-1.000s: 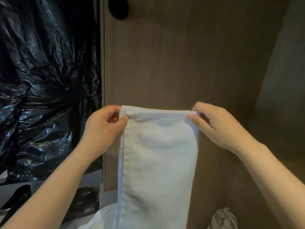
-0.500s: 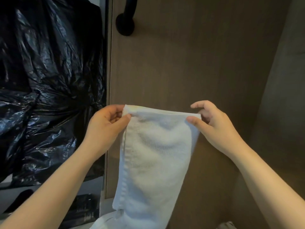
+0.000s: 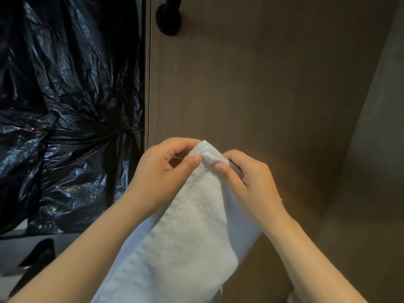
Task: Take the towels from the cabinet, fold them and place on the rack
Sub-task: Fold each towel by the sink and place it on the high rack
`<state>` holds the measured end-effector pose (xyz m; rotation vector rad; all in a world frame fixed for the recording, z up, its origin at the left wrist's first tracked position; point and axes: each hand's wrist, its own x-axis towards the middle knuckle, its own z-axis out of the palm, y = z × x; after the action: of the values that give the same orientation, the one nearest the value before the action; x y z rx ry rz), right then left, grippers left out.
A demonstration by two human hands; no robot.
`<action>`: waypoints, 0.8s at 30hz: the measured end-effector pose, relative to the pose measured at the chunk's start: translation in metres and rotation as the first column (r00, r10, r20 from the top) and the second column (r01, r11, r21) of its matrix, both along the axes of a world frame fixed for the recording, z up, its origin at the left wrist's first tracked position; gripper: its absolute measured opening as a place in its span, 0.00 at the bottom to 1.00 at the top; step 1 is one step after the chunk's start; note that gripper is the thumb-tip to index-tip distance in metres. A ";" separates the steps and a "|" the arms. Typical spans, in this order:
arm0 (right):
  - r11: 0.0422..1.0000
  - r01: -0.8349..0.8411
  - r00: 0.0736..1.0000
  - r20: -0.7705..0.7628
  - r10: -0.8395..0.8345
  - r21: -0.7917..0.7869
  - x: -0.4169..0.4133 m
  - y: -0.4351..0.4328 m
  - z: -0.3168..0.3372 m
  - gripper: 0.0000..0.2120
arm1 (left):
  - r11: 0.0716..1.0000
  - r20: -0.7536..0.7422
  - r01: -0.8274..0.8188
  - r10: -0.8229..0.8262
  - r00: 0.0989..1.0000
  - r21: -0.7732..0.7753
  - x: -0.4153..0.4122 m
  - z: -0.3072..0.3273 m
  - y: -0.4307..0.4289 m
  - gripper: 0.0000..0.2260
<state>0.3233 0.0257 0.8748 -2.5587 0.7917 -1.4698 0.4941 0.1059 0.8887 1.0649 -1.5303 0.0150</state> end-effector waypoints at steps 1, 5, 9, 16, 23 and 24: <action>1.000 -0.002 1.000 0.018 0.001 0.020 0.004 0.002 -0.003 0.10 | 1.000 -0.012 0.002 -0.002 1.000 0.019 0.003 -0.003 0.002 0.10; 0.992 -0.081 0.996 0.035 0.078 0.100 0.014 0.008 -0.012 0.12 | 0.965 -0.167 0.130 -0.093 0.982 0.229 0.024 -0.035 0.010 0.12; 0.988 -0.119 0.992 -0.040 0.124 0.098 0.020 0.011 -0.016 0.14 | 0.895 -0.189 0.148 -0.073 0.979 0.421 0.036 -0.092 0.012 0.25; 0.976 -0.131 0.990 -0.035 0.139 0.174 0.024 0.015 -0.031 0.12 | 0.839 -0.214 0.154 -0.046 0.976 0.522 0.052 -0.163 0.019 0.27; 0.927 -0.085 0.987 0.161 0.027 0.366 0.012 0.010 -0.066 0.15 | 0.869 -0.025 -0.041 0.061 0.998 0.492 0.055 -0.190 0.035 0.21; 0.911 -0.079 0.980 0.197 -0.002 0.405 0.007 0.009 -0.075 0.17 | 0.876 -0.011 -0.057 0.071 0.997 0.479 0.054 -0.187 0.037 0.18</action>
<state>0.3307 0.0346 0.7999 -2.0755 0.9028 -1.3423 0.5483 0.1433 0.7014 1.5004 -1.5080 -0.3505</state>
